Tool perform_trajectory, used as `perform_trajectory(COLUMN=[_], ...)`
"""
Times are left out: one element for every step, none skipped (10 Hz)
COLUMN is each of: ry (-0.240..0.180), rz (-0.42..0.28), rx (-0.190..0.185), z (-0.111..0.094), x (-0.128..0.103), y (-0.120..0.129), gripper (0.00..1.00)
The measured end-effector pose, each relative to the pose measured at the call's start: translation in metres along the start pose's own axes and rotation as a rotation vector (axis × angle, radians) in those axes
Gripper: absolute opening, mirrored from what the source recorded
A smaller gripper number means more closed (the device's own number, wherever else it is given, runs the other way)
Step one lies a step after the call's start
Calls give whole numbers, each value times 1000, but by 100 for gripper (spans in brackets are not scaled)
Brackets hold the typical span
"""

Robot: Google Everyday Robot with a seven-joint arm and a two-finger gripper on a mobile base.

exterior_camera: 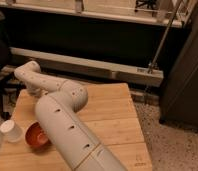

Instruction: Push the eraser across the table

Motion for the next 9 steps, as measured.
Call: perform_trajectory(ry=[8, 25, 28, 31, 37, 44, 50, 58, 67], rz=[5, 11, 16, 19, 27, 34, 39, 47, 54], rx=[-2, -11, -14, -14, -16, -17, -17, -18, -19], z=[1, 5, 5, 4, 4, 4, 3, 2, 1], x=[7, 17, 21, 24, 30, 36, 40, 46, 52], y=[0, 3, 4, 5, 5, 6, 7, 8, 9], gripper=[0, 0, 0, 0, 0, 0, 0, 0, 0])
